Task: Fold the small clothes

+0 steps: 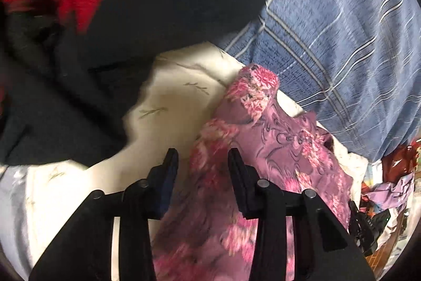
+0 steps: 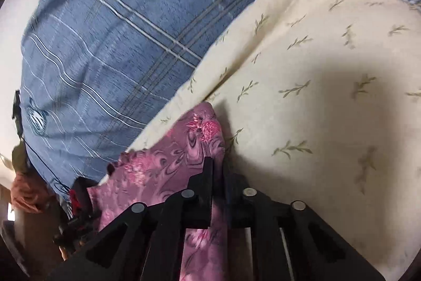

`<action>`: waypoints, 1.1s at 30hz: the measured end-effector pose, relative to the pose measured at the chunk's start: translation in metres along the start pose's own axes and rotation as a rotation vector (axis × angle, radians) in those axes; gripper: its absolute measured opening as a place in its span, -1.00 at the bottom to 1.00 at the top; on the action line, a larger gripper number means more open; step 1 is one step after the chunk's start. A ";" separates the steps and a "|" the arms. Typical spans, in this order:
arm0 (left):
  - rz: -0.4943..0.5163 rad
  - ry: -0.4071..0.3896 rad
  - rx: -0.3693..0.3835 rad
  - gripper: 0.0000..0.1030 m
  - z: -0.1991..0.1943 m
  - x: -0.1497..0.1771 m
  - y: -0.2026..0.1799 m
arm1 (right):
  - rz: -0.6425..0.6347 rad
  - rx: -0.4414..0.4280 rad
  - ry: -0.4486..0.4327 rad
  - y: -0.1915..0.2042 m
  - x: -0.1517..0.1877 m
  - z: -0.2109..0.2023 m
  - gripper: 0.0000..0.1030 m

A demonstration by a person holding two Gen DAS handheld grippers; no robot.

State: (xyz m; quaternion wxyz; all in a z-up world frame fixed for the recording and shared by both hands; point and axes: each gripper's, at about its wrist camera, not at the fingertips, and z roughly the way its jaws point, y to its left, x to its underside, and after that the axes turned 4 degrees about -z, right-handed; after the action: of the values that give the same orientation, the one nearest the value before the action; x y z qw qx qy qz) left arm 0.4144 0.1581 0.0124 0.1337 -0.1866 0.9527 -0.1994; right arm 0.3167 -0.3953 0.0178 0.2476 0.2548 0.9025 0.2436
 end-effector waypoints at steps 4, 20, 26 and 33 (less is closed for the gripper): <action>-0.008 -0.013 0.042 -0.23 -0.043 0.032 0.031 | -0.023 -0.011 -0.042 0.002 0.015 -0.041 -0.80; -0.153 0.076 0.289 0.02 -0.063 0.187 0.086 | 0.224 -0.224 0.065 -0.056 0.144 -0.103 -0.21; -0.254 0.038 0.324 0.00 -0.048 0.164 0.086 | 0.232 -0.265 0.017 -0.037 0.140 -0.079 -0.21; -0.254 -0.048 0.360 -0.94 -0.063 0.158 0.074 | 0.118 -0.295 -0.011 -0.009 0.108 -0.086 -0.87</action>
State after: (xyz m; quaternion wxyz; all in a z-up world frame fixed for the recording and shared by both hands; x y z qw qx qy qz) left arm 0.2304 0.1774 0.0075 0.1612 -0.2829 0.8671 -0.3771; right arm 0.1838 -0.3664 0.0428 0.2726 0.2698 0.8388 0.3864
